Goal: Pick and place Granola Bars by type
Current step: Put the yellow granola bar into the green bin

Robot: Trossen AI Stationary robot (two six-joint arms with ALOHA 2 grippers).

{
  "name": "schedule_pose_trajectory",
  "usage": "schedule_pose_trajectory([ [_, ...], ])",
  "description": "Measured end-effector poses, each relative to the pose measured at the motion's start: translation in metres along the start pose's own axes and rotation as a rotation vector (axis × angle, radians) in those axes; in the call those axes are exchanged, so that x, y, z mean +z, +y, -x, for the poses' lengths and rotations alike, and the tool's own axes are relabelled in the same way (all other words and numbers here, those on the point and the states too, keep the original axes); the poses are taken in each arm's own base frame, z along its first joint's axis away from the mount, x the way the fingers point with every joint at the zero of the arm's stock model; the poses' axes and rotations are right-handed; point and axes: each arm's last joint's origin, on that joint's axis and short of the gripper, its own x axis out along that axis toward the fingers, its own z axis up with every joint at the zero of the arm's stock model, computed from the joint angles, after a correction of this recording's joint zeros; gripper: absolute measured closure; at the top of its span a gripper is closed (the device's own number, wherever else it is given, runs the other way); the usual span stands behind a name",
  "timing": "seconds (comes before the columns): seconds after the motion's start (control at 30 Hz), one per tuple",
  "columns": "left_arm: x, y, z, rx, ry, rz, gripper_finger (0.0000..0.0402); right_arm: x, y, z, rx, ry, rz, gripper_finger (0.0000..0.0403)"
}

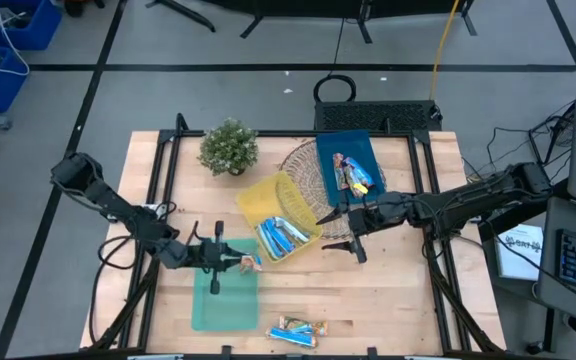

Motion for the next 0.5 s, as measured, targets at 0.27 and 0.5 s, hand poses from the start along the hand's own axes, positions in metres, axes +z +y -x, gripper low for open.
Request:
schedule_pose_trajectory([
  [0.27, -0.014, -0.004, 0.007, -0.131, 0.057, 0.175, 0.0394, 0.001, 0.000, 0.000, -0.001, -0.011, 0.000, 0.0124],
  [0.5, -0.015, -0.011, 0.010, -0.233, 0.095, 0.271, 0.0393, 0.001, 0.000, 0.000, -0.001, -0.014, 0.001, 0.0124],
])
